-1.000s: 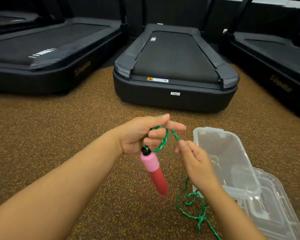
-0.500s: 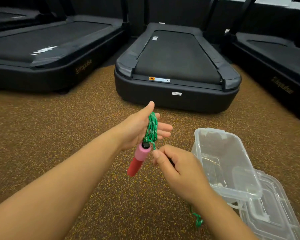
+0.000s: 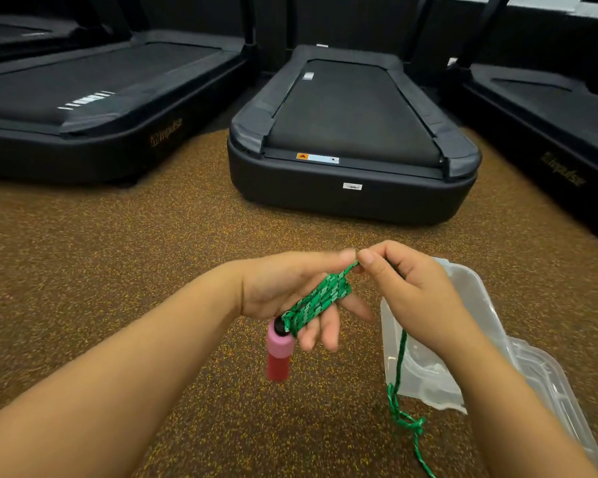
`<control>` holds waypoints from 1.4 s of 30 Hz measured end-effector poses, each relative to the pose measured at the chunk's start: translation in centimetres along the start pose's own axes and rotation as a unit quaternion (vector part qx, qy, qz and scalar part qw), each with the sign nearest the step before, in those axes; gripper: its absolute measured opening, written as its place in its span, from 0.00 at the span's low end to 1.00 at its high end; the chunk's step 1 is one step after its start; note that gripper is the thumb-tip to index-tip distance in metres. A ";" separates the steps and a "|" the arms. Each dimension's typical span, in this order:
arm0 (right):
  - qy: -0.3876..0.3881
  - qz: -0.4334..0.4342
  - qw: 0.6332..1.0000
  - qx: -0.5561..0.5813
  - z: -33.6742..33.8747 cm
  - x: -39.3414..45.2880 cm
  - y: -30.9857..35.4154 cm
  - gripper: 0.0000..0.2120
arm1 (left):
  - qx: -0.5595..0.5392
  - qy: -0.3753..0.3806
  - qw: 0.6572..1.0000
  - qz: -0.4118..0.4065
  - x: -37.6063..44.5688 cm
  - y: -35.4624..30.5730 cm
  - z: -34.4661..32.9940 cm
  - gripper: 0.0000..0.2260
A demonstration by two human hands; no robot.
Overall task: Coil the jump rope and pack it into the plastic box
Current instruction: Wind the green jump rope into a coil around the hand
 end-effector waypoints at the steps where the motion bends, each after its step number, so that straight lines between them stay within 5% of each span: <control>1: -0.001 -0.007 1.000 0.003 -0.1 0.0 -0.5 0.12 | 0.009 0.006 1.000 -0.015 -0.1 -0.4 -0.3 0.29; 6: -0.038 -0.053 0.994 0.086 -1.1 -0.7 -4.2 0.18 | -0.028 0.005 0.997 -0.073 -0.2 -1.9 -0.7 0.19; 11: -0.058 -0.080 0.980 0.171 -3.7 -2.2 -6.5 0.19 | -0.065 -0.076 0.988 -0.120 0.2 -2.9 0.0 0.19; 17: -0.058 -0.075 0.991 0.094 -5.3 -3.3 -6.8 0.17 | -0.146 -0.202 0.957 -0.151 0.6 -2.8 3.1 0.19; 25: -0.037 -0.048 0.998 -0.003 -6.6 -4.3 -5.3 0.17 | -0.254 -0.367 0.875 -0.187 -0.3 -2.1 6.9 0.17; 30: -0.011 0.007 0.999 -0.041 -6.5 -4.4 -2.4 0.17 | -0.126 -0.440 0.874 -0.165 -1.0 -1.8 7.8 0.18; 36: 0.015 0.041 0.999 0.014 -4.1 -2.6 1.0 0.12 | -0.032 -0.393 0.917 -0.058 0.3 0.4 6.8 0.37; 42: -0.023 0.015 0.998 0.055 0.0 -0.4 0.8 0.12 | -0.026 -0.183 0.983 -0.016 1.1 1.1 2.7 0.41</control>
Point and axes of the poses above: each hand's wrist, its own x-axis towards the middle knuckle, its own z-axis out of the back of the hand, y = z × x, the point moved 8 cm from there along x, towards the middle knuckle, and after that the axes turned 2 degrees about -y, right-handed, at the moved point
